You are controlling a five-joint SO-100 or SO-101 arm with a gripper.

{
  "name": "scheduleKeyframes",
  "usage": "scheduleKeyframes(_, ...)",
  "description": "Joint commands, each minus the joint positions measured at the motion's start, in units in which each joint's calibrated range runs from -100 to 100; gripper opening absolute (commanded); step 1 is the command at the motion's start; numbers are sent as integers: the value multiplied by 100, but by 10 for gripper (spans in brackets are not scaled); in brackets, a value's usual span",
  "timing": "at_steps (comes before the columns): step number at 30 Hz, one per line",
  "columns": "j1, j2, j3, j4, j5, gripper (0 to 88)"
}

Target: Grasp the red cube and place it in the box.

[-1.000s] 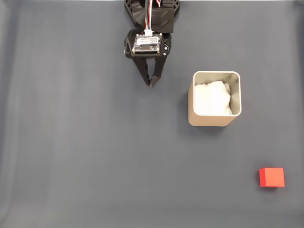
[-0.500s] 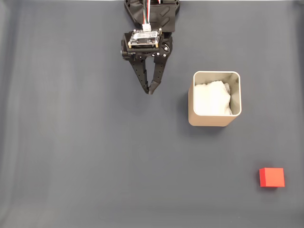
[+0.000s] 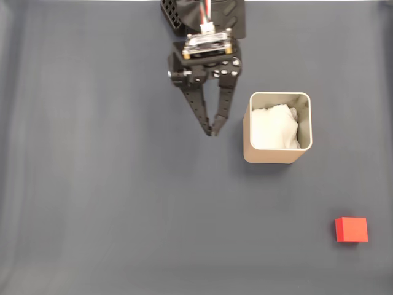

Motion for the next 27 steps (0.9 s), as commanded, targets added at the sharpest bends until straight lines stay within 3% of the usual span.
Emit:
scheduleKeyframes(1, -316, 218, -834, 231, 98, 3)
scheduleKeyframes(16, -1799, 1100, -2575, 1987, 415, 2)
scheduleKeyframes(27, -2218, 2234, -3551, 2061, 317, 21)
